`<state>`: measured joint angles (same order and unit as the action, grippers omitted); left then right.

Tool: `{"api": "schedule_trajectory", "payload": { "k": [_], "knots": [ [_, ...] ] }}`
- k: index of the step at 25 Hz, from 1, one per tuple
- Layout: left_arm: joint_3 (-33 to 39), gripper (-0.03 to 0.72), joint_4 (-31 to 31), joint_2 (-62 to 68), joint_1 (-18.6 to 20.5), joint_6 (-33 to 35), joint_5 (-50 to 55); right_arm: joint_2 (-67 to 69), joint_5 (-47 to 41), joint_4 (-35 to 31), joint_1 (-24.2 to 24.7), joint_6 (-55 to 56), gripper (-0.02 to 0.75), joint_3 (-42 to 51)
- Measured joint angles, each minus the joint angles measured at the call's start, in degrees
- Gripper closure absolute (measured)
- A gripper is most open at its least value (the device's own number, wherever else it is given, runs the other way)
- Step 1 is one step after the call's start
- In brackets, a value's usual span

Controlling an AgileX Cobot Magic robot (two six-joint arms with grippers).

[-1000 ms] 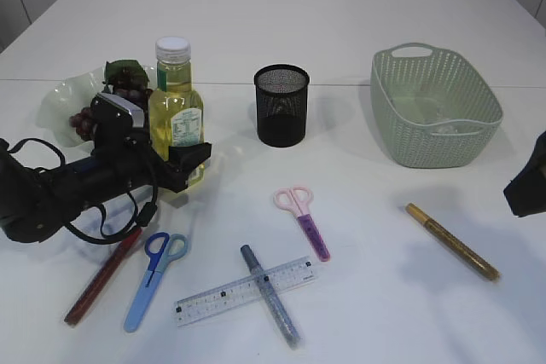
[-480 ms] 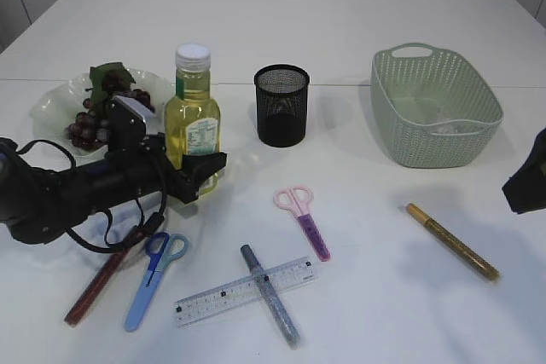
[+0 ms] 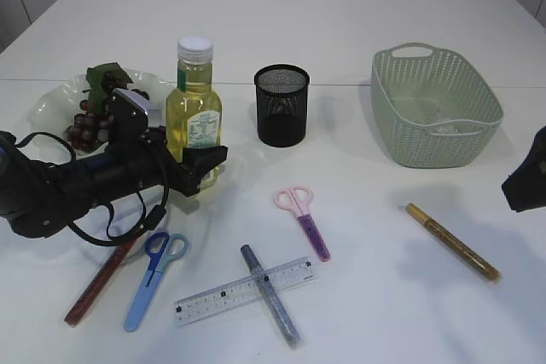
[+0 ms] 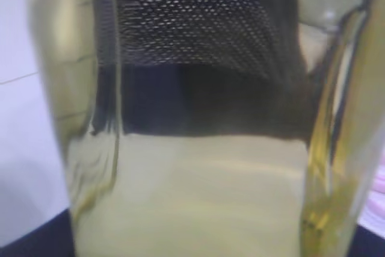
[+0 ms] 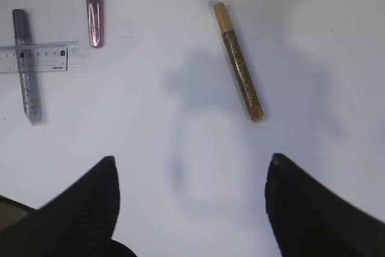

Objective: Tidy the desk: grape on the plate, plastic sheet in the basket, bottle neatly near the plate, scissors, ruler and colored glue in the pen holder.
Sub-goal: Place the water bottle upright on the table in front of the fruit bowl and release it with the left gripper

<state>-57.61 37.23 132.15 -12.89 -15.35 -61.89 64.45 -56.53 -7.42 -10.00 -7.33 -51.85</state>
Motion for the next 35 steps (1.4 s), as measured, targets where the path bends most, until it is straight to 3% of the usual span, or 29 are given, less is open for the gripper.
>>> {"api": "schedule_trajectory", "payload": {
  "k": [25, 35],
  "knots": [
    [0.00, 0.236, -3.89, 1.45, 0.00, 0.49, -0.44, 0.00, 0.07, 0.00, 0.00, 0.00, 0.155, 0.00],
    [0.00, 0.165, -3.65, 1.45, 0.00, 2.01, -0.44, 0.00, 0.13, 0.00, 0.00, 0.00, 0.155, 0.00]
  ]
}}
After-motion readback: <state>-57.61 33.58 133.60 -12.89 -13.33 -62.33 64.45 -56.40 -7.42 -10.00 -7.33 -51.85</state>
